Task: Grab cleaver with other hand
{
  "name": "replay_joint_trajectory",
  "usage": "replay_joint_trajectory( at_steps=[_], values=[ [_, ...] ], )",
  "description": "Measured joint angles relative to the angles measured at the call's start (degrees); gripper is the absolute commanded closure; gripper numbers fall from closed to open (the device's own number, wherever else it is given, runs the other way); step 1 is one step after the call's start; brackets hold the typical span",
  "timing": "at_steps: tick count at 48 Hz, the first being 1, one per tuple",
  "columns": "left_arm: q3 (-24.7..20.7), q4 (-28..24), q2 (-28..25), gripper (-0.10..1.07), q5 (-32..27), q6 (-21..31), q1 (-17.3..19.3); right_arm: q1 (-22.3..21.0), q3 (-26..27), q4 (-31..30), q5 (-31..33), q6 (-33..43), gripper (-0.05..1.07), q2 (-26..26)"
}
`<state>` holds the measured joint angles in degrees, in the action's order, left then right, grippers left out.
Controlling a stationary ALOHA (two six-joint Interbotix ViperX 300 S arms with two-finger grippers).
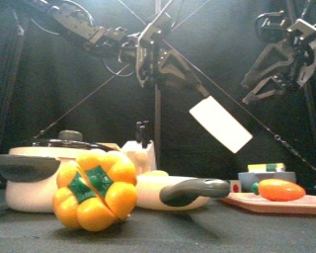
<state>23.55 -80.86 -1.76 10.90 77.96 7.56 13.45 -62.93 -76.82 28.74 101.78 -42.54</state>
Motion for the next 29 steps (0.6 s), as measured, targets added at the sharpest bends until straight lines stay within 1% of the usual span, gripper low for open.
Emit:
replay_joint_trajectory(
  at_steps=[6,13,17,21,22,25,29],
  values=[
    [-0.62,2.11,-0.09,0.41,5.27,-2.99,1.23,0.09,-0.26,1.32,0.0,0.0,0.09,-0.79],
    [-0.62,9.32,-1.05,0.42,11.25,-8.96,3.16,0.0,-0.44,2.46,0.0,0.0,0.09,-0.7],
    [-0.09,15.73,-1.93,0.42,16.08,-15.29,4.75,0.0,-0.44,2.64,0.0,0.0,0.09,-0.53],
    [1.23,23.2,-2.72,0.42,21.01,-22.5,6.24,0.0,-0.44,3.08,0.0,0.0,0.09,-0.53],
    [2.11,26.81,-2.99,0.42,22.76,-26.46,6.5,0.09,-0.44,3.08,0.0,0.0,0.09,-0.53],
    [3.78,32.96,-3.16,0.42,25.4,-32.17,6.86,0.09,-0.44,3.25,0.09,-0.09,0.09,-0.79],
    [6.77,41.92,-2.99,0.42,28.48,-42.54,6.86,0.09,-0.44,3.25,0.09,-0.09,0.09,-1.49]
  ],
)
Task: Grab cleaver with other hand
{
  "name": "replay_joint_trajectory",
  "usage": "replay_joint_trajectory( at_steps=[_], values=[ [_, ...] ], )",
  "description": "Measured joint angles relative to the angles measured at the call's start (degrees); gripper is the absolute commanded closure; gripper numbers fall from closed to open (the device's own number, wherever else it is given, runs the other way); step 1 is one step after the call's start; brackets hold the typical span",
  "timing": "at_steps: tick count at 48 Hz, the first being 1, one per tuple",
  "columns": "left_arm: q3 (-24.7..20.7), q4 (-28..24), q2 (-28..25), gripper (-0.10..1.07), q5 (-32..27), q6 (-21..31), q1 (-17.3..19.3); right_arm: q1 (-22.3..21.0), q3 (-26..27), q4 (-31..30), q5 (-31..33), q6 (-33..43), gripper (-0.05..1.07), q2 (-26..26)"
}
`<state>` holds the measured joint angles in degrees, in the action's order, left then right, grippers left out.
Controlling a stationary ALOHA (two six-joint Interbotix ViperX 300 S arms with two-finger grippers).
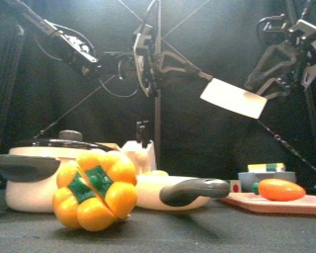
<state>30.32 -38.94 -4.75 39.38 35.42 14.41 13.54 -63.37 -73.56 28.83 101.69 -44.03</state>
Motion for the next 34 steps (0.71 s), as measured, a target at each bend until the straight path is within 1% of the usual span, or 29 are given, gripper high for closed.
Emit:
replay_joint_trajectory(
  at_steps=[6,11,15,20,26,34],
  values=[
    [4.22,10.28,0.79,0.42,2.37,-11.51,0.0,0.09,-0.18,-0.62,0.88,0.0,0.09,-2.02],
    [6.59,16.7,2.02,0.42,3.96,-17.58,-0.35,0.18,-0.88,-1.41,1.76,0.0,0.09,-3.69],
    [8.35,20.48,2.72,0.42,6.42,-21.18,-0.97,0.62,-1.41,-2.37,1.93,0.0,0.09,-4.48],
    [10.2,22.59,2.99,0.42,11.69,-22.76,-1.32,1.32,-2.29,-3.78,2.64,0.0,0.09,-5.01],
    [11.95,22.94,2.81,0.42,17.05,-22.76,-1.85,1.67,-3.52,-5.1,5.1,0.7,0.09,-6.15],
    [12.57,23.03,1.76,0.42,19.25,-22.94,-2.11,2.11,-3.43,-7.38,5.98,0.79,0.09,-6.77]
  ],
)
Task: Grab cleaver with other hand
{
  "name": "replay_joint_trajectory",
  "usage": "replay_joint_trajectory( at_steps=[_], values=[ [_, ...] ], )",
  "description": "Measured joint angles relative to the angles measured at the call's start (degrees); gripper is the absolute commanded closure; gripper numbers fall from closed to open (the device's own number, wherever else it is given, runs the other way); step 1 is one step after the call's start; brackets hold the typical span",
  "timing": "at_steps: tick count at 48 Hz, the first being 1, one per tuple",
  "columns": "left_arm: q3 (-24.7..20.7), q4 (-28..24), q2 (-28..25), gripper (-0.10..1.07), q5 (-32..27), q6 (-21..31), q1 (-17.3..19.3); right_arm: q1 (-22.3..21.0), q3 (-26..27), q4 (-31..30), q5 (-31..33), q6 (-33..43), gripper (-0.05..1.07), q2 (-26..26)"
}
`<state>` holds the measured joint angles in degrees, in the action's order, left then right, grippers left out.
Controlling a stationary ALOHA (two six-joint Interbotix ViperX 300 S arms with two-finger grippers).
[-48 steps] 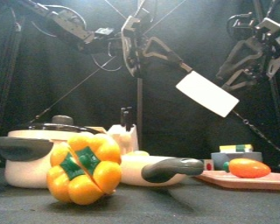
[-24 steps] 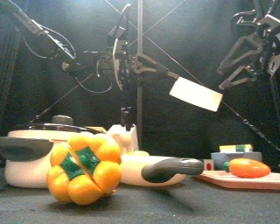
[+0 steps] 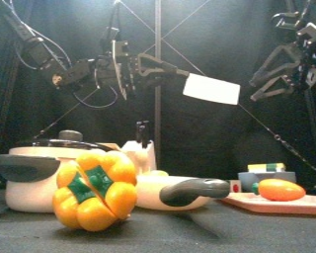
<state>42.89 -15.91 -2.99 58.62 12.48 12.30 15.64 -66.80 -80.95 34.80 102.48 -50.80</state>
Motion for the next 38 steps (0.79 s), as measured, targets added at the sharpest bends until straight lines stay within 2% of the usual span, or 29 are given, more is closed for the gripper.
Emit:
replay_joint_trajectory(
  at_steps=[9,19,38],
  values=[
    [0.0,0.0,-0.62,0.42,0.53,0.0,-0.26,0.88,1.49,-3.69,-0.09,0.26,0.09,-1.05],
    [0.35,0.0,-0.7,0.42,1.85,-0.09,-0.26,1.41,1.93,-3.43,-2.72,2.37,0.09,-1.41],
    [1.49,0.0,-0.7,0.42,3.34,-0.09,-0.35,1.93,-5.71,-6.59,-0.44,15.82,0.09,-2.99]
  ],
)
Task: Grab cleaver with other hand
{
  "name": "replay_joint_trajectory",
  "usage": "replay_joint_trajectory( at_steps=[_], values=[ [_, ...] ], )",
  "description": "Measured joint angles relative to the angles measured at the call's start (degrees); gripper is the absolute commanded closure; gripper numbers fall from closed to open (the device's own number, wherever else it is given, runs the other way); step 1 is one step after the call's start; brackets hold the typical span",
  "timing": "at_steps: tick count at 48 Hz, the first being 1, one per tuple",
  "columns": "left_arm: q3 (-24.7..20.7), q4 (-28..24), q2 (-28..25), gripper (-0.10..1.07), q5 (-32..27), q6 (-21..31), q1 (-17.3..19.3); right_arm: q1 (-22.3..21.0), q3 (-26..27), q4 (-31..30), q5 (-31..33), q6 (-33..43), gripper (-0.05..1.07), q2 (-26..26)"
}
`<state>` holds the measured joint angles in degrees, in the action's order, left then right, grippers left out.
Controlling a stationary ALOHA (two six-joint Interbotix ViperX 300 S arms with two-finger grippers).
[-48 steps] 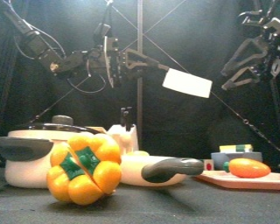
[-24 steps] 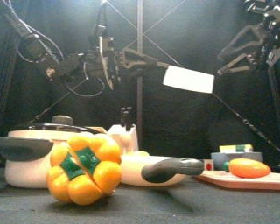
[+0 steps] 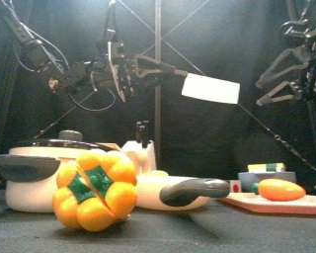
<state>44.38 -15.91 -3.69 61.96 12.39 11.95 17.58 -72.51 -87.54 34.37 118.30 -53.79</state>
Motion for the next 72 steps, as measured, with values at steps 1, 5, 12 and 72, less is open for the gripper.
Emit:
replay_joint_trajectory(
  at_steps=[1,5,12,72],
  values=[
    [0.0,-0.09,0.0,0.42,0.09,0.0,0.09,0.0,-0.18,-0.18,-0.09,0.44,0.09,0.0],
    [-0.09,-0.09,0.0,0.42,0.26,0.09,0.0,0.62,-0.35,-0.53,-0.79,1.67,0.09,0.18],
    [-0.09,-0.18,-0.18,0.42,0.35,0.09,0.0,2.11,-0.62,-0.79,-0.97,2.46,0.09,1.23],
    [-9.58,-1.41,-14.5,0.42,12.83,-0.18,-0.18,9.67,0.53,-11.25,7.47,3.78,0.09,7.73]
  ],
)
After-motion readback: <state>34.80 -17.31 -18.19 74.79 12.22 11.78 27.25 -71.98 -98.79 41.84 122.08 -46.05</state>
